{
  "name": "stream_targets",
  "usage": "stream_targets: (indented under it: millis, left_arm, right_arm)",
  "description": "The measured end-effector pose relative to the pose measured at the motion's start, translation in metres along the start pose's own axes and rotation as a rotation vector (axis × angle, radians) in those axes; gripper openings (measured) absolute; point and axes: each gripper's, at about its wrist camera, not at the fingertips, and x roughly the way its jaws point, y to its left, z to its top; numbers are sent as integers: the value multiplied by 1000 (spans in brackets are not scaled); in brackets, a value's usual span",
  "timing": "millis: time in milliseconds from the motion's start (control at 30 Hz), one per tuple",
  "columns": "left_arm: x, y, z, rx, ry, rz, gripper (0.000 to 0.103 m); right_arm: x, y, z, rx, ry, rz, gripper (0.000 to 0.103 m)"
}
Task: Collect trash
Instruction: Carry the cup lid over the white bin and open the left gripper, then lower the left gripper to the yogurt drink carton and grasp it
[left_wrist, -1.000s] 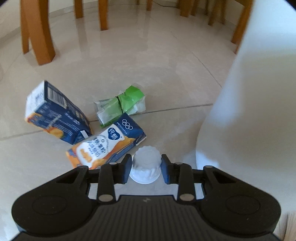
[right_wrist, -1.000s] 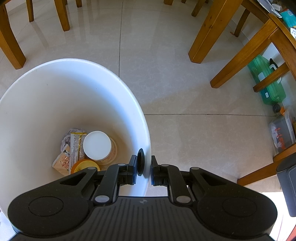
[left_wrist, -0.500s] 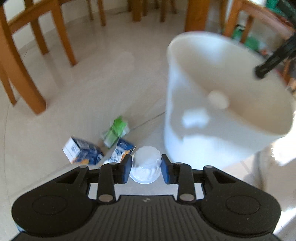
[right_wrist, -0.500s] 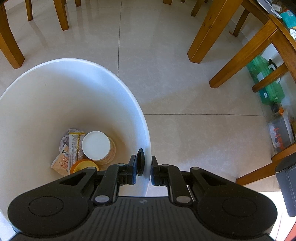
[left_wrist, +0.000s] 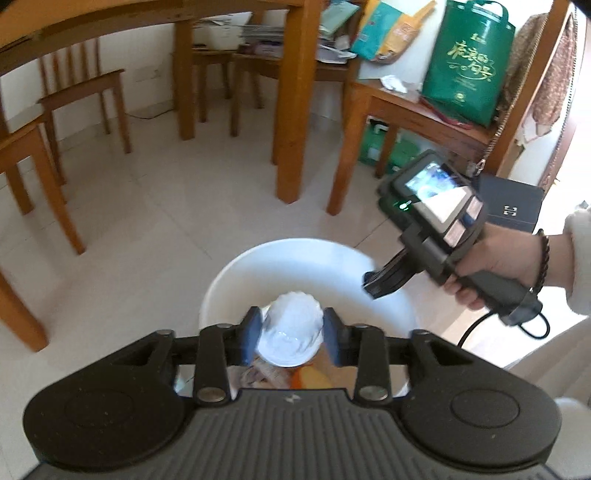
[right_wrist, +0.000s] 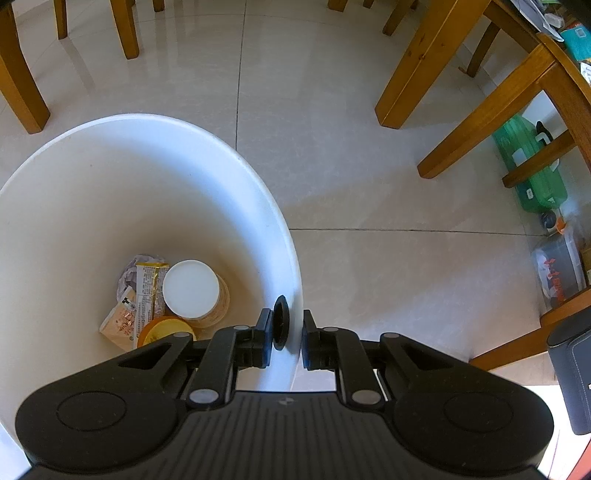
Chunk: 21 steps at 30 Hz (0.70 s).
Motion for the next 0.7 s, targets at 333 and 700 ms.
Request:
stream_targets:
  millis: [333, 700]
  left_arm:
    - [8, 30, -13, -78, -11, 75, 82]
    - [41, 108, -83, -277, 50, 210, 87]
  right_arm:
    - [1, 1, -1, -7, -3, 5, 18]
    - [2, 3, -1, -6, -3, -1, 18]
